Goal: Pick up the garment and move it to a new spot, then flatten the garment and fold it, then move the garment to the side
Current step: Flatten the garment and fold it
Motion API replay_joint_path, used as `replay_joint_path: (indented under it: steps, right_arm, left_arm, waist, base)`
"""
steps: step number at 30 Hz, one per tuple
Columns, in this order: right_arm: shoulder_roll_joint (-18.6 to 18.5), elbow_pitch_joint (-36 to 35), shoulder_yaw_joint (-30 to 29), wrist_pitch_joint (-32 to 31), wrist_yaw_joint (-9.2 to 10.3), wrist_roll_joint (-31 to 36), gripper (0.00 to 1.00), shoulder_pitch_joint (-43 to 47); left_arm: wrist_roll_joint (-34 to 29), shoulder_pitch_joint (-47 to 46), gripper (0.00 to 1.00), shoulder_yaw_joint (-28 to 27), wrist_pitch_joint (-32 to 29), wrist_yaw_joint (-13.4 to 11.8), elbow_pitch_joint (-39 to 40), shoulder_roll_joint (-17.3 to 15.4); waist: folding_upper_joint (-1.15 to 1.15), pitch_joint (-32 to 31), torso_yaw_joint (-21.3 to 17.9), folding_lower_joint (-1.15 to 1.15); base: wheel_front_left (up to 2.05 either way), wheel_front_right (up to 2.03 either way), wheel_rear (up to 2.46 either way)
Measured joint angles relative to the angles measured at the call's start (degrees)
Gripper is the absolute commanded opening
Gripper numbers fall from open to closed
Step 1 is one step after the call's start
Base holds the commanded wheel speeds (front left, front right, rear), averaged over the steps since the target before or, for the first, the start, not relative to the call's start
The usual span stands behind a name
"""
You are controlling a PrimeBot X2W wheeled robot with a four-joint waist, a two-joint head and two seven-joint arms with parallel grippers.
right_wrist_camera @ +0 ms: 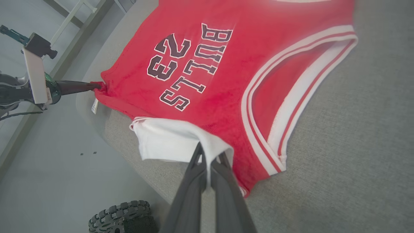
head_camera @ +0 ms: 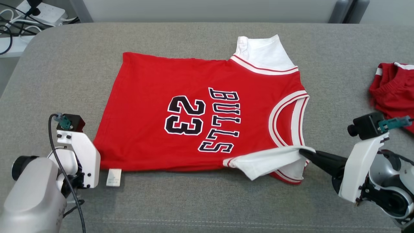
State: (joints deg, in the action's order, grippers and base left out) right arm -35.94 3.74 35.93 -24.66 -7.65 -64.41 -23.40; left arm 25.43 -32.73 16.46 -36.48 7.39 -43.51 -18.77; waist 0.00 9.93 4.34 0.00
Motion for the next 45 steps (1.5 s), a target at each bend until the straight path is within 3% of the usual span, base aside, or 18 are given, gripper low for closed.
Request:
replay_joint_path:
  steps: [6, 15, 28, 29, 30, 31, 39, 45]
  right_arm:
    - [1.19, 3.57, 0.29, 1.19, 0.00, 0.58, 0.00, -3.64]
    - [2.03, 8.50, 2.11, 3.12, 0.00, 0.59, 0.00, -7.78]
    - [3.53, 12.59, 6.16, 7.88, 0.00, 0.56, 0.00, -13.21]
    - [3.67, 13.04, 6.38, 8.49, 0.00, 0.45, 0.08, -13.56]
    - [3.85, 13.55, 6.43, 9.39, 0.00, 0.41, 0.45, -13.94]
    - [3.93, 13.84, 6.53, 10.17, 0.00, 0.41, 1.00, -14.28]
    - [4.53, 17.69, 4.88, 20.02, 0.00, 3.65, 1.00, -16.99]
    - [5.22, 21.78, 3.07, 26.53, 0.00, 7.05, 1.00, -17.37]
  left_arm:
    - [-0.23, -3.63, 0.00, 1.33, -4.72, -0.99, -0.32, -0.31]
    - [-1.23, -8.97, 0.00, 2.30, -6.19, -2.94, -0.86, -0.10]
    - [-2.22, -12.49, 0.00, 3.01, 2.18, -3.90, -3.80, 1.62]
    - [-2.22, -12.49, 0.00, 3.08, 2.98, -3.86, -4.20, 1.65]
    - [-2.22, -12.49, 0.46, 3.13, 4.00, -3.83, -4.56, 1.65]
    - [-2.20, -12.50, 1.00, 3.14, 4.70, -3.75, -5.00, 1.67]
    - [-2.14, -15.14, 1.00, 2.05, 16.59, -3.92, -4.99, 2.61]
    - [-2.00, -15.63, 1.00, 1.36, 21.97, -4.49, -5.39, 3.08]
  waist:
    - [0.00, 1.19, -0.03, 0.00]
    - [0.00, 2.93, -0.17, 0.00]
    - [0.00, 6.59, -0.85, 0.00]
    - [0.00, 6.76, -0.84, 0.00]
    - [0.00, 6.94, -0.83, 0.00]
    - [0.00, 7.09, -0.82, 0.00]
    - [0.00, 7.13, -0.42, 0.00]
    - [0.00, 5.93, -0.25, 0.00]
  base:
    - [0.00, 0.00, 0.00]
    - [0.00, 0.00, 0.00]
    - [0.00, 0.00, 0.00]
    - [0.00, 0.00, 0.00]
    - [0.00, 0.00, 0.00]
    - [0.00, 0.00, 0.00]
    - [0.00, 0.00, 0.00]
    - [0.00, 0.00, 0.00]
